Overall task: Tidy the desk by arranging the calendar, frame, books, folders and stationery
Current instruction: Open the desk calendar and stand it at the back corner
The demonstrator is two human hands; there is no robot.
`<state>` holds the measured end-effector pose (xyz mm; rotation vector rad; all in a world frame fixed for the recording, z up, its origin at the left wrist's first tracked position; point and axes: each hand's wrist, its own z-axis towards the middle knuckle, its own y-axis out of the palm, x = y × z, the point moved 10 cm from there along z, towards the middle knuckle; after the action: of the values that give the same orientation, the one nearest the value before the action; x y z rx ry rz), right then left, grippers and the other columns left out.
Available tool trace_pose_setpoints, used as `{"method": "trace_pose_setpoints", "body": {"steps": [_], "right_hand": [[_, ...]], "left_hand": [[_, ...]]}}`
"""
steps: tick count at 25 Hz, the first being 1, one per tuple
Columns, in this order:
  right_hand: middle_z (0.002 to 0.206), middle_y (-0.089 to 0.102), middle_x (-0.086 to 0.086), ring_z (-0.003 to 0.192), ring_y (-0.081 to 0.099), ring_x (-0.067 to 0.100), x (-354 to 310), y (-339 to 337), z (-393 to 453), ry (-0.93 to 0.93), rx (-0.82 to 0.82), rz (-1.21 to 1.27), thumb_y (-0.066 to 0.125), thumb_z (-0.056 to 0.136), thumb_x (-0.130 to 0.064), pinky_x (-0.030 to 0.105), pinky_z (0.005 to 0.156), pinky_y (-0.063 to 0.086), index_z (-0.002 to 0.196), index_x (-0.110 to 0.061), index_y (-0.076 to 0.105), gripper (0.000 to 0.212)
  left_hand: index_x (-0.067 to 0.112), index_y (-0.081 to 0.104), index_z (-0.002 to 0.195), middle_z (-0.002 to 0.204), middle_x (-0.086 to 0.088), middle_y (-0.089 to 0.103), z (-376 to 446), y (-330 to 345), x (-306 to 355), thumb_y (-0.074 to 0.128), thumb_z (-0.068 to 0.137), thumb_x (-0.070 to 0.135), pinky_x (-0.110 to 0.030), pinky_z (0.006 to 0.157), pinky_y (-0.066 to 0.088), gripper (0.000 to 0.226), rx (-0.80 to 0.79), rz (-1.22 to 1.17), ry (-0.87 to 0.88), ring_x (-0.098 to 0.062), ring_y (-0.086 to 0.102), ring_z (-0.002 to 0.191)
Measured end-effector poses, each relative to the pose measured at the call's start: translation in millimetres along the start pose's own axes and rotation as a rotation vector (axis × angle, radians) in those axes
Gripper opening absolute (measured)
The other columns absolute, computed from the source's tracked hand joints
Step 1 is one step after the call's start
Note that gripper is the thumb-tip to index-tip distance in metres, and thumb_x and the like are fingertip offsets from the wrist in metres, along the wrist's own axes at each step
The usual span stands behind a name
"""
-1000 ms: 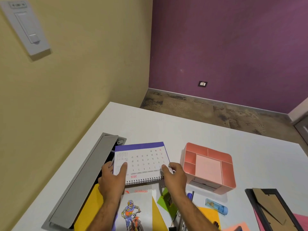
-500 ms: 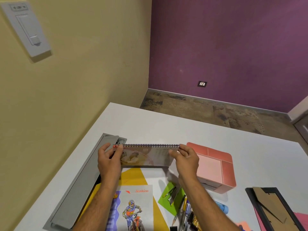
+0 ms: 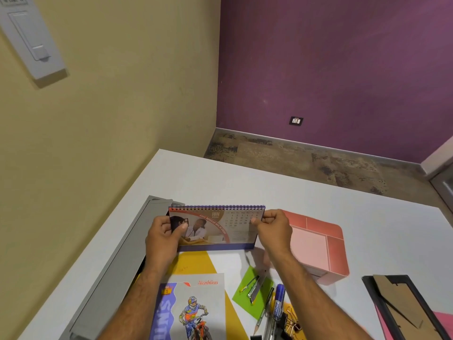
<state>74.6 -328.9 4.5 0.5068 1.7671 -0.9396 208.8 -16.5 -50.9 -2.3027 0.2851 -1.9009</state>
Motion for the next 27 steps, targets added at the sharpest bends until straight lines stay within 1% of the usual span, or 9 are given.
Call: {"method": "trace_pose_setpoints", "body": {"steps": [2,4,6,8,14,18,23,25,27], "right_hand": [[0.089,0.072,0.0,0.085,0.067,0.014,-0.8,6.5,5.8,-0.011,-0.077,-0.094,0.072,0.084,-0.012,0.014,0.054,0.045,0.091,-0.011,0.064,0.01],[0.096,0.072,-0.002,0.091,0.067,0.016,-7.6,11.4,6.2,-0.076,-0.114,-0.175,0.066,0.089,-0.01,0.007,0.054,0.044,0.093,-0.014,0.065,0.006],[0.098,0.072,-0.004,0.092,0.067,0.015,-19.2,10.9,6.4,-0.138,-0.099,-0.192,0.063,0.09,-0.008,0.004,0.052,0.044,0.096,-0.017,0.065,0.011],[0.097,0.072,-0.004,0.09,0.067,0.015,-38.0,8.2,13.9,-0.196,-0.055,-0.18,0.064,0.088,-0.006,0.006,0.06,0.045,0.099,-0.016,0.067,0.015],[0.109,0.071,-0.003,0.091,0.062,0.012,-120.2,35.2,63.0,-0.335,0.015,-0.15,0.061,0.091,-0.009,0.02,0.074,0.054,0.104,-0.019,0.065,0.016],[0.11,0.071,-0.001,0.091,0.062,0.015,-150.8,91.8,99.4,-0.339,-0.004,-0.11,0.063,0.092,-0.012,0.033,0.081,0.059,0.096,-0.021,0.063,0.01],[0.1,0.074,-0.002,0.084,0.064,0.014,-156.2,167.9,140.7,-0.332,-0.056,-0.159,0.069,0.086,-0.012,0.035,0.081,0.06,0.092,-0.021,0.068,0.011],[0.099,0.075,-0.002,0.084,0.065,0.014,-150.2,190.7,151.7,-0.332,-0.068,-0.168,0.07,0.085,-0.012,0.031,0.079,0.059,0.094,-0.02,0.07,0.012],[0.101,0.075,-0.002,0.083,0.064,0.013,-142.1,210.8,157.7,-0.341,-0.081,-0.172,0.071,0.085,-0.013,0.027,0.076,0.057,0.096,-0.02,0.071,0.013]], "left_hand": [[0.028,0.061,0.104,0.1,0.003,0.074,-0.5,1.3,4.7,0.076,0.085,0.018,-0.037,0.076,0.061,0.026,0.003,0.073,0.052,-0.019,0.073,0.09],[0.028,0.061,0.106,0.101,0.004,0.074,-2.0,3.5,12.1,0.073,0.088,0.013,-0.032,0.072,0.062,0.026,0.018,0.101,0.097,-0.019,0.073,0.086],[0.027,0.061,0.106,0.099,0.004,0.074,-2.5,4.6,24.5,0.072,0.088,0.009,-0.014,0.062,0.057,0.028,0.045,0.101,0.135,-0.009,0.072,0.082],[0.027,0.06,0.107,0.098,0.006,0.072,2.3,6.3,43.0,0.072,0.088,0.007,-0.003,0.057,0.049,0.031,0.06,0.095,0.167,0.004,0.066,0.082],[0.033,0.056,0.104,0.094,0.013,0.068,59.4,-2.0,130.9,0.07,0.089,0.01,-0.002,0.052,0.047,0.031,0.123,0.081,0.309,0.01,0.062,0.079],[0.021,0.057,0.11,0.099,0.009,0.066,115.5,-22.7,163.1,0.071,0.087,0.006,0.003,0.05,0.041,0.031,0.203,0.15,0.376,-0.008,0.062,0.086],[0.02,0.06,0.111,0.095,0.008,0.065,174.9,-46.0,139.7,0.073,0.084,0.006,-0.001,0.054,0.038,0.034,0.286,0.19,0.333,-0.013,0.061,0.086],[0.02,0.06,0.11,0.095,0.006,0.065,190.6,-50.1,121.7,0.073,0.083,0.006,-0.011,0.062,0.042,0.033,0.296,0.177,0.303,-0.017,0.064,0.085],[0.021,0.06,0.109,0.094,0.004,0.065,202.5,-52.7,104.3,0.074,0.084,0.006,-0.013,0.061,0.043,0.032,0.309,0.177,0.282,-0.018,0.064,0.084]]}}
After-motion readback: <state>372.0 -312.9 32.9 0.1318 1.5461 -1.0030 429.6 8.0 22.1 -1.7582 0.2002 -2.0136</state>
